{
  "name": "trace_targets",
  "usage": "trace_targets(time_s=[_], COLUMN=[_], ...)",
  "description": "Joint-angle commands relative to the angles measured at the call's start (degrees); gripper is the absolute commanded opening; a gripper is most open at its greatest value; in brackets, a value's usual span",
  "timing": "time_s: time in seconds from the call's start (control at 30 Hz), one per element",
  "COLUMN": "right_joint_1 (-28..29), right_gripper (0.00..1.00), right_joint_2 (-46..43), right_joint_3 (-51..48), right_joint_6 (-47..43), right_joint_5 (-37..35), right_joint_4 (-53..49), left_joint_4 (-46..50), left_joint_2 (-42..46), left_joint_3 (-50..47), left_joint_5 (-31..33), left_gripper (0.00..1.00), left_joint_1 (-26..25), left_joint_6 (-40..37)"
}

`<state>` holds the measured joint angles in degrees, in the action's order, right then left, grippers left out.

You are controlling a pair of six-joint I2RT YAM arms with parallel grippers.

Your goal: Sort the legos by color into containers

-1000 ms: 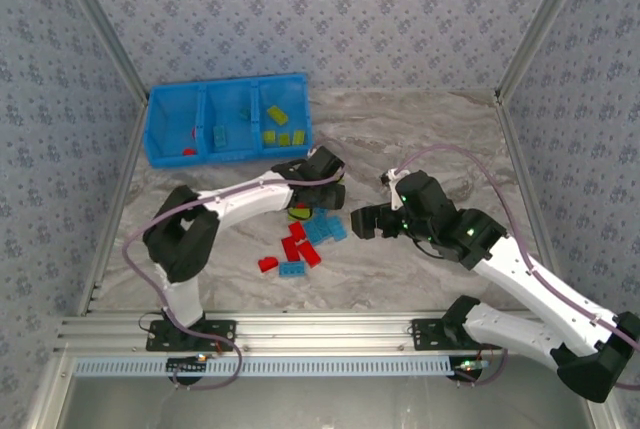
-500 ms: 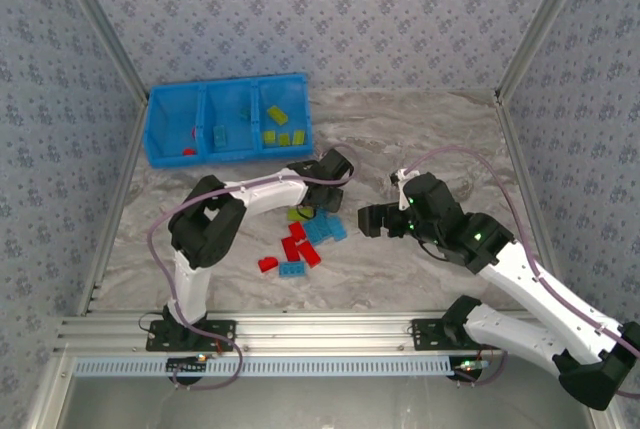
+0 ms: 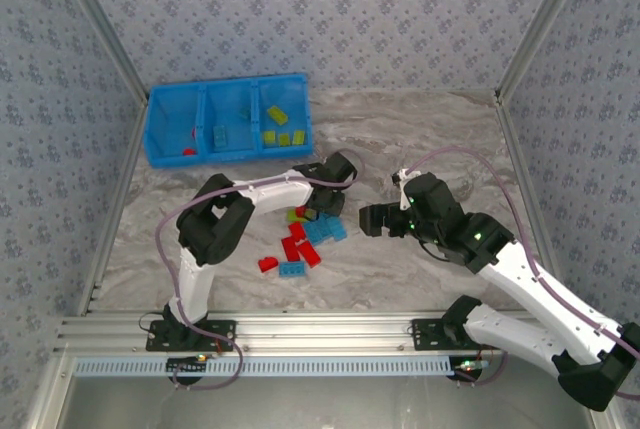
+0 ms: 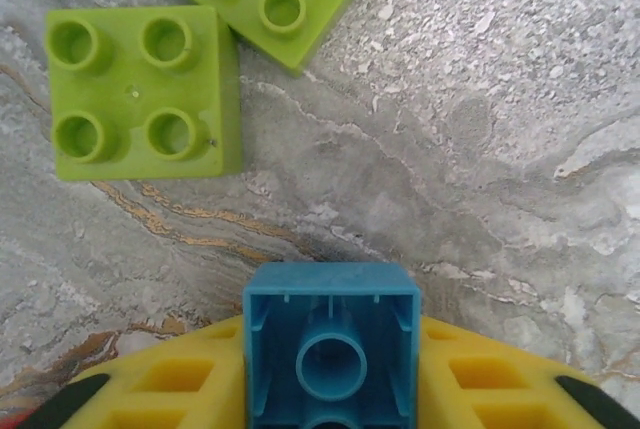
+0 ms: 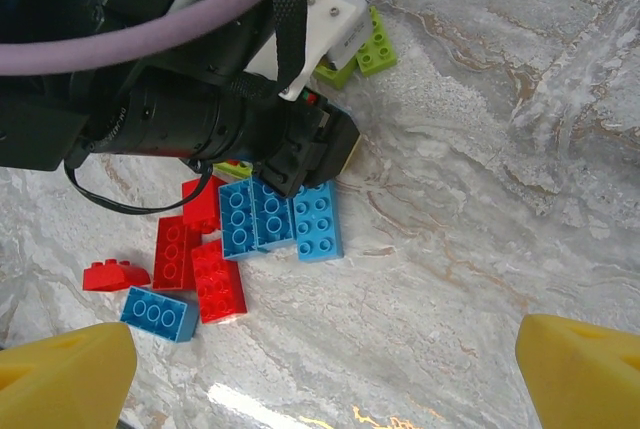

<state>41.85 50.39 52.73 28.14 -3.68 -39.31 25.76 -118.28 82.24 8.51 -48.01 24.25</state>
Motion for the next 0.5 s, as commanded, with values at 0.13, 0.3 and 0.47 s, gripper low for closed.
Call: trace_targets(time_s=[0.13, 0.3, 0.47], right_joint_1=[-0.41, -0.34, -0.49], right_gripper=[1.00, 1.00, 1.00], right_joint_2=[-1.69, -2.34, -2.13], right_joint_3=[-0.85, -1.39, -1.85], right_joint_6=[-0.81, -0.63, -0.11], right_joint_5=[6.93, 8.17, 6.28], right_joint_4=[1.88, 5.89, 6.21], left_joint_4=[-0.88, -0.21, -0.87], left_joint_2=[13.22, 23.96, 28.25], left_joint_3=[-2.51, -3.96, -3.56], left_joint_5=[0.49, 5.10, 8.43], left_gripper=[0.28, 0.27, 0.27], left_joint_1=[1.09, 7.75, 20.02], left_joint_6=[2.58, 2.93, 2.25])
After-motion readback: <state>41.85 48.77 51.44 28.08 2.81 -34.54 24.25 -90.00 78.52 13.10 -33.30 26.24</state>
